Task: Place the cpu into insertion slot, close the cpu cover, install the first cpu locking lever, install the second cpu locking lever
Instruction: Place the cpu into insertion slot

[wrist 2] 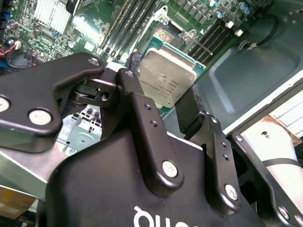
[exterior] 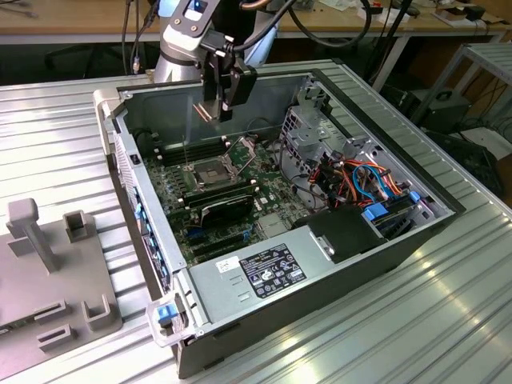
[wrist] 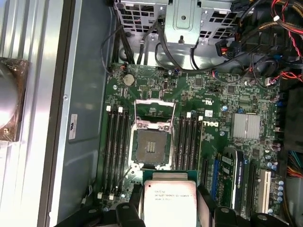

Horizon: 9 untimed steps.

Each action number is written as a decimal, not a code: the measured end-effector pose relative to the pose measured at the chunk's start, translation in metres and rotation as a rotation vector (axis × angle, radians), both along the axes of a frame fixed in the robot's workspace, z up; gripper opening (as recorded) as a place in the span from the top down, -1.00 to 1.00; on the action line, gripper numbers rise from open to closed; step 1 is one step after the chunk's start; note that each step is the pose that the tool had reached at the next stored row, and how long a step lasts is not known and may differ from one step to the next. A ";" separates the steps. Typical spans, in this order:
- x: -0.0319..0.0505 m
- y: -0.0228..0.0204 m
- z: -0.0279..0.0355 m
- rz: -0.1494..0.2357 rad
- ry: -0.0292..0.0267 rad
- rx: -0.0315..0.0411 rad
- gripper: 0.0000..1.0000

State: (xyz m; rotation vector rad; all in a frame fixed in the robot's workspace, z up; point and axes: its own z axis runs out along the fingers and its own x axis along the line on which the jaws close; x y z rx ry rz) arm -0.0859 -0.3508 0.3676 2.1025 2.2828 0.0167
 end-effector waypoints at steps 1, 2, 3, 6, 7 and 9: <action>0.0000 0.0022 -0.0004 -0.003 0.0000 -0.0001 -0.09; 0.0000 0.0050 -0.0008 -0.004 0.0001 -0.0001 -0.09; 0.0000 0.0071 -0.0012 -0.006 0.0000 -0.0002 -0.09; 0.0000 0.0116 -0.0022 -0.009 0.0000 -0.0011 -0.09; 0.0000 0.0117 -0.0021 -0.009 0.0001 -0.0011 -0.09; 0.0000 0.0118 -0.0022 -0.009 0.0000 -0.0011 -0.09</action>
